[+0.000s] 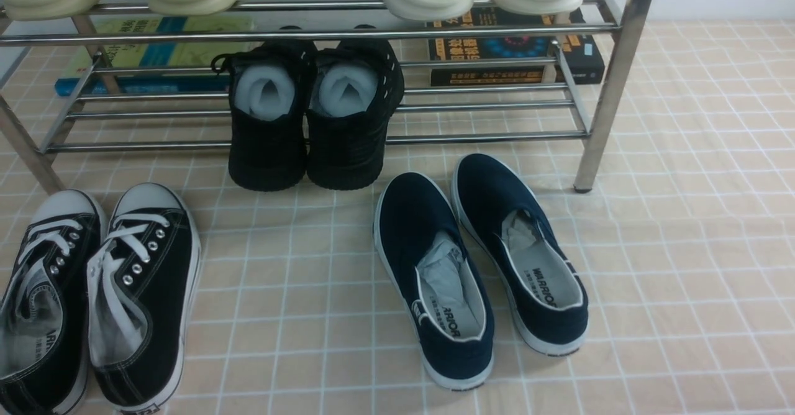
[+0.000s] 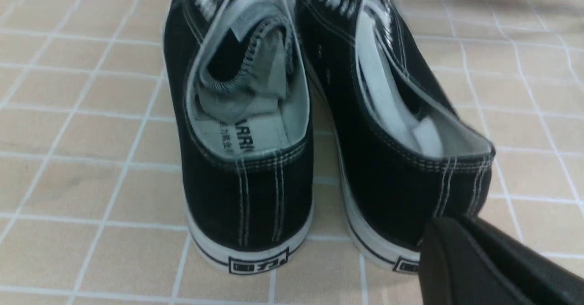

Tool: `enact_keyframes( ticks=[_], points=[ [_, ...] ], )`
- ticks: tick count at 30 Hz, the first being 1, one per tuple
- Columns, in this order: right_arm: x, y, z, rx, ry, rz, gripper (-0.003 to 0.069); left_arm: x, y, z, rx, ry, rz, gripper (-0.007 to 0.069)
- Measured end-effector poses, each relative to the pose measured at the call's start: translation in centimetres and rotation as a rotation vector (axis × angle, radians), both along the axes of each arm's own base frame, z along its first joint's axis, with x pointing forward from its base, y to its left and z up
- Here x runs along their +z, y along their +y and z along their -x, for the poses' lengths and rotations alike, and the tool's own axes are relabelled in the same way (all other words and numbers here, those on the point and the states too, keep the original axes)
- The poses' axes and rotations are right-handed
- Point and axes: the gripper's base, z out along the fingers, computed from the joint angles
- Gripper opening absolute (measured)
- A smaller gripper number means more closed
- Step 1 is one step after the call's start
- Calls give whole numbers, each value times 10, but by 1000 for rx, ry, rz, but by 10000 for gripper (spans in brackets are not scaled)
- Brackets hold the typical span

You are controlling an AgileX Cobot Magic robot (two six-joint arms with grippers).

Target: Take the shoes off the shelf from the light coffee tablecloth by hand.

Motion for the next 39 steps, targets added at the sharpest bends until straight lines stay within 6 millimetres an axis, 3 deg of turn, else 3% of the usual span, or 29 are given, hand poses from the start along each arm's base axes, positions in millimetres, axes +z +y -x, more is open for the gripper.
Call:
enact_keyframes(
  ticks=[39],
  points=[
    [0, 0, 0, 0, 0, 0, 240, 1, 0, 1, 0, -22, 2, 73]
  ],
)
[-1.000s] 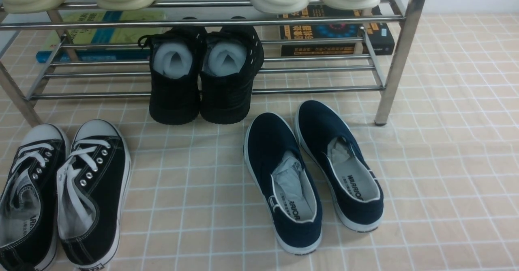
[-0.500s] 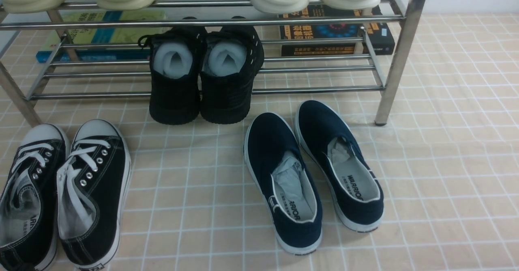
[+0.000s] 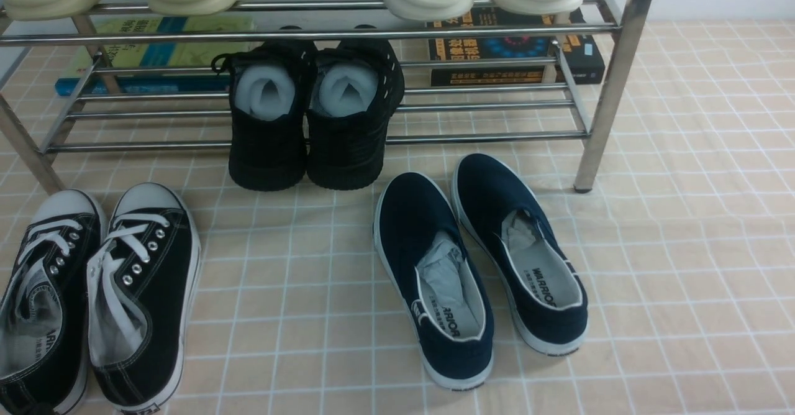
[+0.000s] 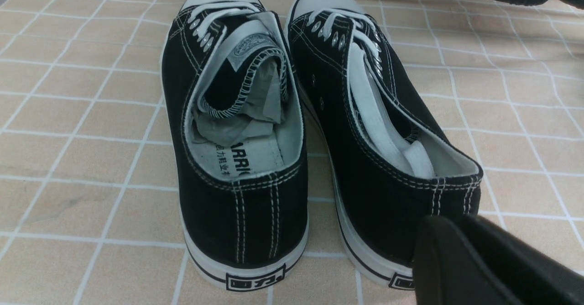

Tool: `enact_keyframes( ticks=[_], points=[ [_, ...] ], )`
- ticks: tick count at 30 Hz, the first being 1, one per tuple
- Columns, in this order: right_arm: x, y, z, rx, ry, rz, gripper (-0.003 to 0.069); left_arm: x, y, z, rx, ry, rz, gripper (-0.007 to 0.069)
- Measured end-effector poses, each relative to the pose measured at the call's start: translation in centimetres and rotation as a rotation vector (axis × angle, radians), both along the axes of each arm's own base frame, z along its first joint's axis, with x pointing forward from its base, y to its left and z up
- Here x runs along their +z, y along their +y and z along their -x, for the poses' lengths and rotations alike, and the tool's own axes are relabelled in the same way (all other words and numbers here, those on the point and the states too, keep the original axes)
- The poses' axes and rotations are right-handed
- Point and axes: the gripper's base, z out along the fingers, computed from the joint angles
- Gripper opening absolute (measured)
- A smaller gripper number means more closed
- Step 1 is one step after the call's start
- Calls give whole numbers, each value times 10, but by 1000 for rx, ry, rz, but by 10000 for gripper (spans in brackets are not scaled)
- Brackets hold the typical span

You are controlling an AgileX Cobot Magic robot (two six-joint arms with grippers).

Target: Take the shoes off the shelf from the light coffee tablecloth by hand.

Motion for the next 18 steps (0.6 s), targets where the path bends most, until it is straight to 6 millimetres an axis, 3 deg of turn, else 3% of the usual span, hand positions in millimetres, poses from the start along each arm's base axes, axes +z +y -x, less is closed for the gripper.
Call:
enact_keyframes(
  ticks=[18],
  points=[
    [0, 0, 0, 0, 0, 0, 240, 0, 0, 0, 0, 0, 1, 90]
  ],
)
